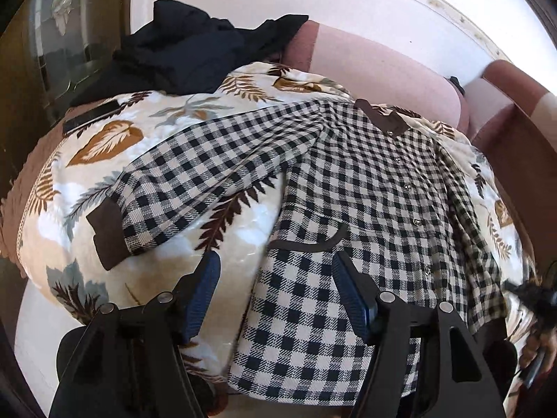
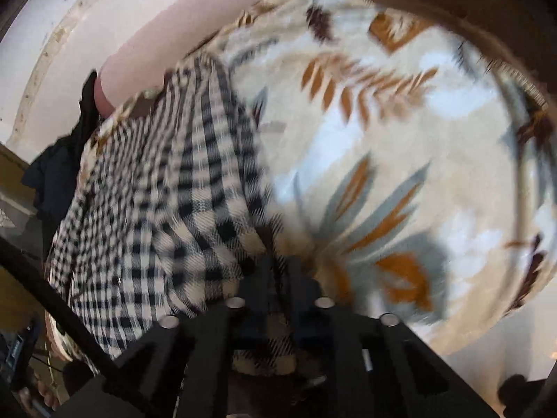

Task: Fold large clothes

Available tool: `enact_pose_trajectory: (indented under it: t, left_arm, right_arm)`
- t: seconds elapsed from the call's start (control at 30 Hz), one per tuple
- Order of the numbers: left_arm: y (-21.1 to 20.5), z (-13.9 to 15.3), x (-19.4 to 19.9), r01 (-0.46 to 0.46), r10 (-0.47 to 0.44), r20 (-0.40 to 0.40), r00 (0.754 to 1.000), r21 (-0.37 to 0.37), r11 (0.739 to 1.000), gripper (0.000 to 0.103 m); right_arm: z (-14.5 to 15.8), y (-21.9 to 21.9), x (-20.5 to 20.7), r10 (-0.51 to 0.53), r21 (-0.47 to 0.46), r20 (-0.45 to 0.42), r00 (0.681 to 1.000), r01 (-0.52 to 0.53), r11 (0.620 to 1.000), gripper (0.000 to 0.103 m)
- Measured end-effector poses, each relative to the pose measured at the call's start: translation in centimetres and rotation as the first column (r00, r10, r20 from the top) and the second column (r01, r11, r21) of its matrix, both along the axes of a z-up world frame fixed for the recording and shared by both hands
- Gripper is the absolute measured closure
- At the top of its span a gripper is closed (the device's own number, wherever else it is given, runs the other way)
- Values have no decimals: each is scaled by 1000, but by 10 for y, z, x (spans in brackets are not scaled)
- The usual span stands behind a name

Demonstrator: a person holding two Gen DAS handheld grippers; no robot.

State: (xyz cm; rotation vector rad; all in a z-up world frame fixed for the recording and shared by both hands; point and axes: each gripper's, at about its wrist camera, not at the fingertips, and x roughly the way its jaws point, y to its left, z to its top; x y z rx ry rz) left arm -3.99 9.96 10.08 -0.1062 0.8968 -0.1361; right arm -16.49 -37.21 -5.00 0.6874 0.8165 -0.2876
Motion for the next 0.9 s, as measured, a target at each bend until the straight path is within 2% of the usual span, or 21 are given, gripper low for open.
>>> enact_pose_trajectory:
  t: [0.17, 0.23, 0.27, 0.3, 0.33, 0.37, 0.47, 0.57, 0.63, 0.67, 0.77, 0.9]
  left_arm:
    - [-5, -3, -1, 14, -14, -9, 1000, -5, 1000, 37]
    - [-7, -5, -3, 18, -19, -14, 1000, -8, 1000, 38]
    - [-8, -6, -3, 21, -21, -17, 1000, -8, 1000, 38]
    - [-10, -7, -4, 23, -23, -21, 1000, -9, 1000, 38]
    - [-10, -8, -4, 24, -24, -23, 999, -10, 1000, 38]
    - [-11, -9, -4, 26, -26, -27, 999, -11, 1000, 38]
    - [-15, -11, -6, 39, -39, -36, 999, -11, 999, 38]
    - [-18, -11, -9, 52, -53, -32, 998, -3, 999, 38]
    - [-19, -11, -11, 58, -58, -28, 998, 2, 998, 37]
    - [-20, -11, -12, 60, -60, -27, 998, 5, 998, 38]
    - [-21, -12, -12, 63, -63, -29, 998, 6, 998, 37]
    - [-22, -15, -12, 59, -59, -35, 998, 4, 998, 37]
  right_arm:
    - [54, -41, -31, -150, -112, 87, 985, 159, 981, 101]
    - [66, -43, -34, -132, -120, 101, 986, 144, 982, 98]
    - [67, -42, -33, -98, -99, 102, 990, 108, 989, 84]
    - [62, -34, -28, -36, -63, 91, 995, 42, 997, 52]
    - [56, -26, -24, 6, -44, 75, 997, -2, 999, 42]
    - [48, -13, -21, 48, -36, 56, 997, -46, 998, 41]
    - [21, 21, -11, 131, -46, -24, 991, -132, 990, 41]
    - [-4, 44, -7, 167, -26, -84, 982, -170, 985, 42]
    - [-15, 56, -3, 170, -60, -146, 975, -180, 982, 68]
    - [-17, 62, -2, 174, -83, -168, 970, -190, 978, 89]
    - [0, 64, -9, 175, -135, -137, 975, -193, 972, 94]
    - [49, 37, -26, 81, -258, -73, 994, -98, 961, 95]
